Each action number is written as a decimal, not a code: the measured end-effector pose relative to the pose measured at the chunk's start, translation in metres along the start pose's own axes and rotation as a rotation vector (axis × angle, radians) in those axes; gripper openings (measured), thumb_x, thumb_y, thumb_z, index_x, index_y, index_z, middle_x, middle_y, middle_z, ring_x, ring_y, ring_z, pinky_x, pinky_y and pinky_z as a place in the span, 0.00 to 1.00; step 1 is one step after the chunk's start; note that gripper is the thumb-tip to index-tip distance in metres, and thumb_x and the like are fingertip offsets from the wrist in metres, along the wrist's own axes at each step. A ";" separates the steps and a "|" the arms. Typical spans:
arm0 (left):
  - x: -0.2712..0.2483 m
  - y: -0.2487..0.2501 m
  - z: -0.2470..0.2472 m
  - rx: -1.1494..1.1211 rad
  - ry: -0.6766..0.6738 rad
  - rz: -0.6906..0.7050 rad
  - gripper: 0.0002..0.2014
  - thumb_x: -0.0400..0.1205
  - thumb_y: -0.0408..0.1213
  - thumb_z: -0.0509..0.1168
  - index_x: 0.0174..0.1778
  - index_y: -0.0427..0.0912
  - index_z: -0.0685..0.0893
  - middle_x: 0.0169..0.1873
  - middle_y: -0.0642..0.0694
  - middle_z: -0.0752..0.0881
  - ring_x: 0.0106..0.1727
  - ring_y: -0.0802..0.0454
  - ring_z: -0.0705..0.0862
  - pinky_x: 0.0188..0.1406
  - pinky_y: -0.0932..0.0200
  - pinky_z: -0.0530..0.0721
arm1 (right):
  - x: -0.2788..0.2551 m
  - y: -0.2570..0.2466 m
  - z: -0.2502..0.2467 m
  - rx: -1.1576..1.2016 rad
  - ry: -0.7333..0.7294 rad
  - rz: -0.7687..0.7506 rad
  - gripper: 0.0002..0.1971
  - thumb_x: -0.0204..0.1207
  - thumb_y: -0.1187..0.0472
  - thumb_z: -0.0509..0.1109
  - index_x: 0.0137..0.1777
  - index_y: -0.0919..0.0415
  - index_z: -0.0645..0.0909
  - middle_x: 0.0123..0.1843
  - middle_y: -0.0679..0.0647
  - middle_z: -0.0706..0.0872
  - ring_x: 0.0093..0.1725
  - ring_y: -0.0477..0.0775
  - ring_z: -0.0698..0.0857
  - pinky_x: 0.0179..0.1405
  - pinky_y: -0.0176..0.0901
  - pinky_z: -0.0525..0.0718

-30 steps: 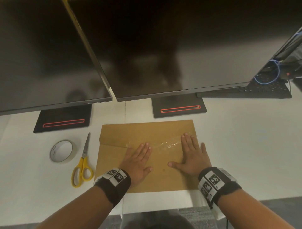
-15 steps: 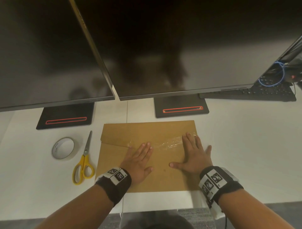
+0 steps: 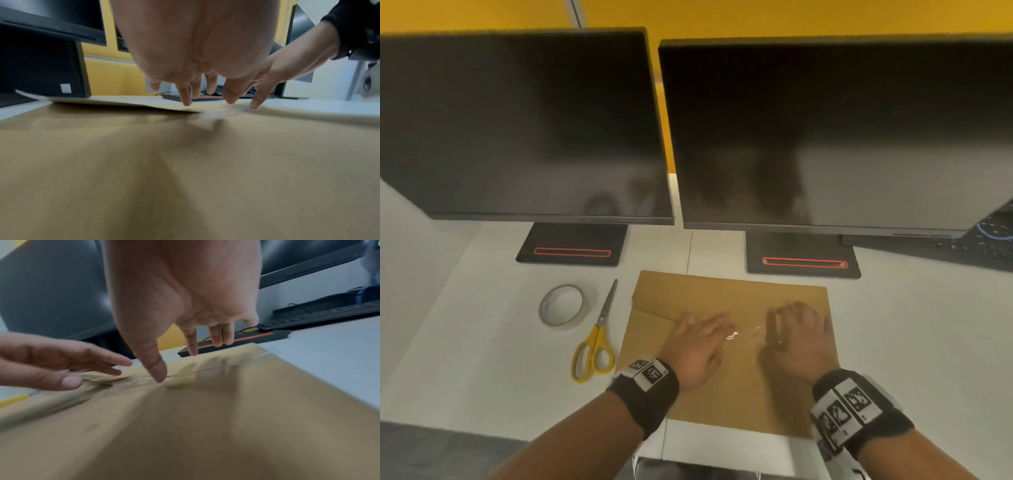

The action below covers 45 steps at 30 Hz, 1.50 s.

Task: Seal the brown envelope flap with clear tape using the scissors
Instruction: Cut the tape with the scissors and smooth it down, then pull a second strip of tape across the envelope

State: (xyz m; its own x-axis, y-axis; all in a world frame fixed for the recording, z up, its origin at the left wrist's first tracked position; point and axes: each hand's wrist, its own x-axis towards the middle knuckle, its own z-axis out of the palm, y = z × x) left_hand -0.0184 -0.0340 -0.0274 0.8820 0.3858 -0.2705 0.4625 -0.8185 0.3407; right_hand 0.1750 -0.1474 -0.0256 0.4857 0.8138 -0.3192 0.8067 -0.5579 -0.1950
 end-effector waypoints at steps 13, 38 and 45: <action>-0.055 -0.129 -0.059 -0.046 0.388 -0.725 0.29 0.75 0.36 0.66 0.74 0.44 0.70 0.68 0.41 0.74 0.67 0.41 0.75 0.65 0.47 0.77 | 0.013 -0.081 0.027 0.075 -0.098 -0.353 0.25 0.74 0.53 0.62 0.73 0.43 0.70 0.78 0.50 0.68 0.76 0.57 0.67 0.79 0.53 0.60; -0.069 -0.137 -0.067 -0.437 0.410 -0.558 0.29 0.80 0.31 0.62 0.78 0.53 0.67 0.64 0.46 0.80 0.60 0.45 0.83 0.61 0.51 0.82 | 0.013 -0.112 0.028 0.205 0.026 -0.198 0.19 0.71 0.44 0.61 0.60 0.46 0.80 0.62 0.48 0.77 0.66 0.55 0.74 0.73 0.50 0.62; -0.045 -0.066 -0.094 -0.890 0.548 -0.300 0.24 0.78 0.27 0.67 0.64 0.57 0.77 0.49 0.59 0.82 0.47 0.55 0.85 0.51 0.64 0.84 | 0.012 -0.136 -0.003 0.419 0.058 -0.458 0.26 0.71 0.33 0.60 0.65 0.45 0.76 0.61 0.41 0.76 0.61 0.44 0.73 0.63 0.41 0.72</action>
State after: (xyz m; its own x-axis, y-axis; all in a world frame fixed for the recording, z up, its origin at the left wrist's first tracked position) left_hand -0.0801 0.0430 0.0465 0.5404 0.8368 -0.0875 0.3702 -0.1431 0.9179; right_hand 0.0715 -0.0613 -0.0004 0.1489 0.9865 -0.0685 0.7422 -0.1573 -0.6514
